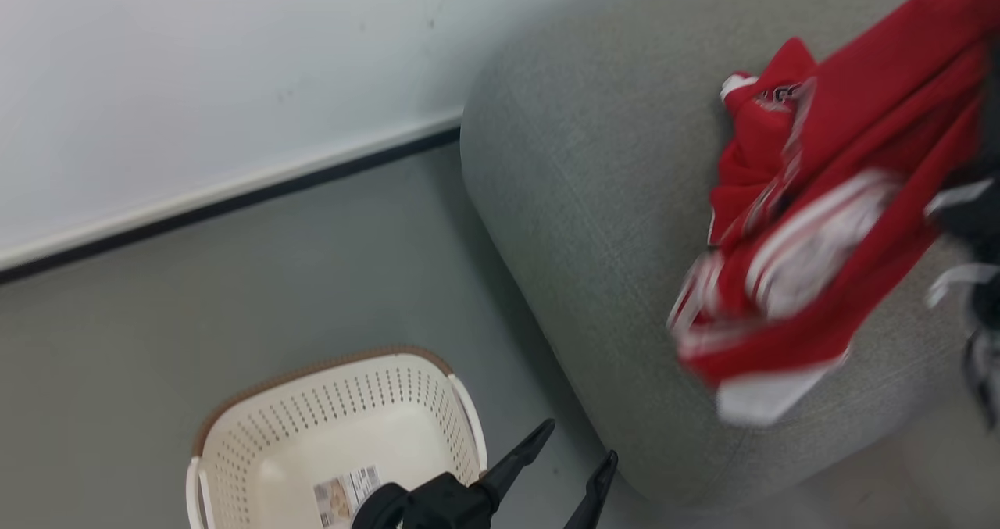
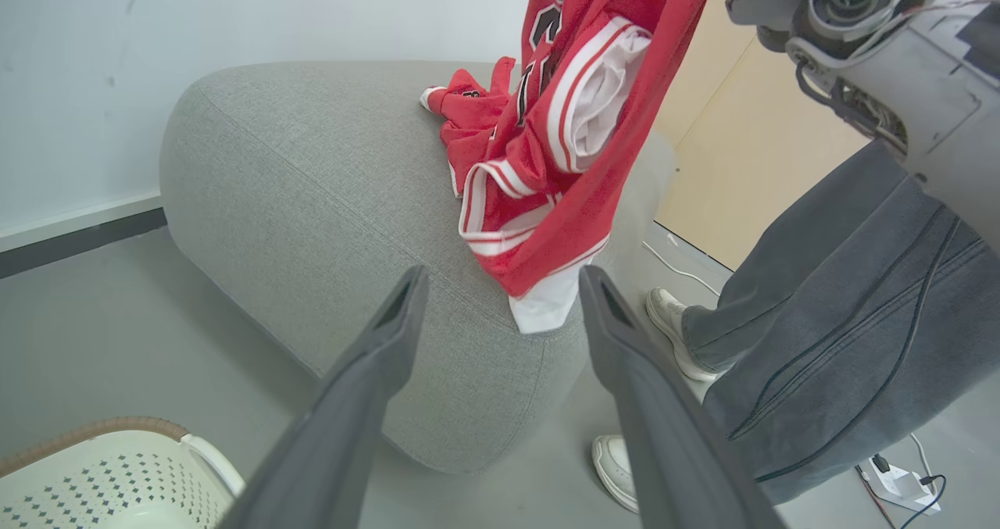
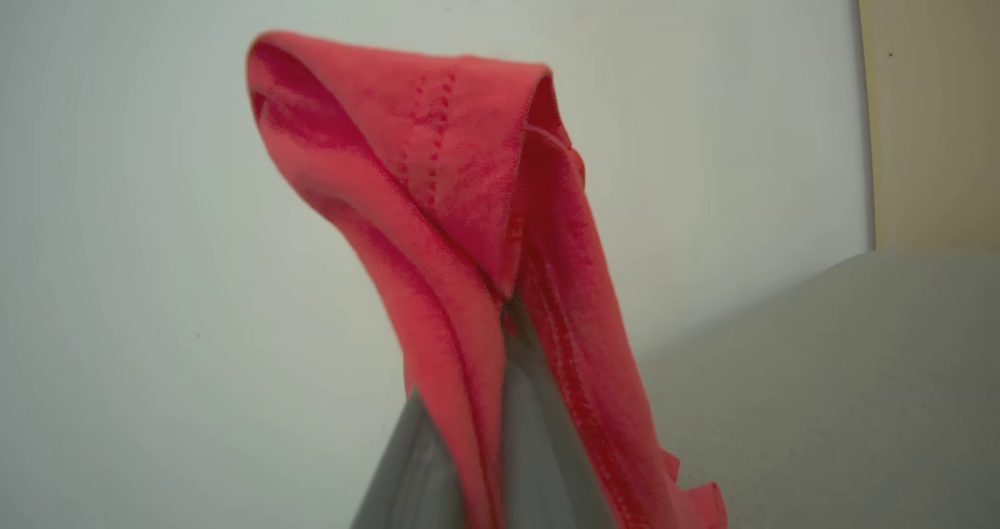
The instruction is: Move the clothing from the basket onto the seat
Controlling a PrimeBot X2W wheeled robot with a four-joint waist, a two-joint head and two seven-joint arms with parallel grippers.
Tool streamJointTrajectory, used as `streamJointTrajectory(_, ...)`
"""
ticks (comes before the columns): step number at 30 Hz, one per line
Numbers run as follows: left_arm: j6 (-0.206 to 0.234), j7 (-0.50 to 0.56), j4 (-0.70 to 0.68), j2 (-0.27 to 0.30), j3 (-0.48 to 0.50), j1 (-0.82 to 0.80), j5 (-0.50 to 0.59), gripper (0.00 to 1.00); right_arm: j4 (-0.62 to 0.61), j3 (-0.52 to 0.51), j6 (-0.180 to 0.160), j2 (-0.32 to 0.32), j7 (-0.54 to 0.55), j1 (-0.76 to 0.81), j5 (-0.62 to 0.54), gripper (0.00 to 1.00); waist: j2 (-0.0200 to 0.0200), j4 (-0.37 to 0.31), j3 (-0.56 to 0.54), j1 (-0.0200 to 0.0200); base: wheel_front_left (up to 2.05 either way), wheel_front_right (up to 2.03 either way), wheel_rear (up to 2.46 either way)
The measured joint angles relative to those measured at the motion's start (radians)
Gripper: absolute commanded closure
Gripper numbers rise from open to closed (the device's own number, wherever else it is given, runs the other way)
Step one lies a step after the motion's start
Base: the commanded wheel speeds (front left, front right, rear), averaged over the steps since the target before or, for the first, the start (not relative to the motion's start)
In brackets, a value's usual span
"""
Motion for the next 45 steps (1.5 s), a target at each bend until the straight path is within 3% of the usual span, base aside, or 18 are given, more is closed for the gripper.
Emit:
streamJointTrajectory(3,0.004,0.011,-0.007,0.009,0.003,-0.021,0.01,0.0,0.114,-0.089,-0.016,-0.024,0.017,-0.167,0.039,1.0,0.0,0.007,0.048,0.0,0.0,0.0,0.0)
streamJointTrajectory(7,0.004,0.026,-0.012,0.031,0.019,-0.047,0.016,0.0,0.285,-0.158,-0.036,-0.12,0.025,-0.37,0.023,1.0,0.0001,0.037,0.102,0.0002,0.0,0.0,0.0)
streamJointTrajectory(13,0.008,0.02,-0.019,0.056,0.054,-0.045,0.016,0.0,0.53,-0.202,-0.061,-0.196,-0.034,-0.5,-0.02,1.0,0.0,0.115,0.141,0.0001,0.0,0.0,0.0)
streamJointTrajectory(19,0.009,0.022,-0.056,0.091,0.064,-0.009,0.015,0.0,0.683,-0.198,-0.07,-0.188,-0.077,-0.466,-0.037,1.0,0.0,0.196,0.147,-0.0001,0.0,0.0,0.0)
streamJointTrajectory(22,0.016,0.022,-0.108,0.102,0.074,0.039,0.014,0.0,0.743,-0.187,-0.078,-0.083,-0.083,-0.397,-0.028,1.0,0.0,0.228,0.157,-0.0002,0.0,0.0,0.0)
streamJointTrajectory(25,0.018,0.018,-0.156,0.097,0.098,0.05,-0.002,0.0,0.767,-0.188,-0.078,-0.043,-0.093,-0.366,-0.012,1.0,0.0,0.234,0.176,0.0,0.0,0.0,0.0)
streamJointTrajectory(27,0.026,0.015,-0.17,0.098,0.132,0.047,-0.002,0.0,0.788,-0.188,-0.077,-0.048,-0.096,-0.355,-0.012,0.8,0.0,0.233,0.192,-0.0001,0.0,0.0,0.0)
streamJointTrajectory(29,0.026,0.005,-0.178,0.097,0.163,0.045,-0.003,0.0,0.8,-0.187,-0.075,-0.049,-0.105,-0.356,-0.012,0.41,0.0,0.227,0.21,-0.0001,0.0,0.0,0.0)
streamJointTrajectory(30,0.026,-0.002,-0.182,0.096,0.177,0.043,-0.005,0.0,0.802,-0.184,-0.067,-0.051,-0.107,-0.356,-0.013,0.0,0.0,0.222,0.218,-0.0001,0.0,0.0,0.0)
streamJointTrajectory(41,0.035,-0.047,-0.126,0.092,0.303,0.007,-0.044,0.0,0.789,-0.058,0.015,-0.059,-0.118,-0.335,-0.126,0.0,0.0,0.141,0.226,-0.0001,0.0,0.0,0.0)
streamJointTrajectory(45,0.035,-0.076,-0.084,0.078,0.325,0.007,-0.075,0.0,0.735,-0.037,0.02,-0.057,-0.126,-0.248,-0.155,0.0,-0.0001,0.123,0.189,-0.0002,0.0,0.0,0.0)
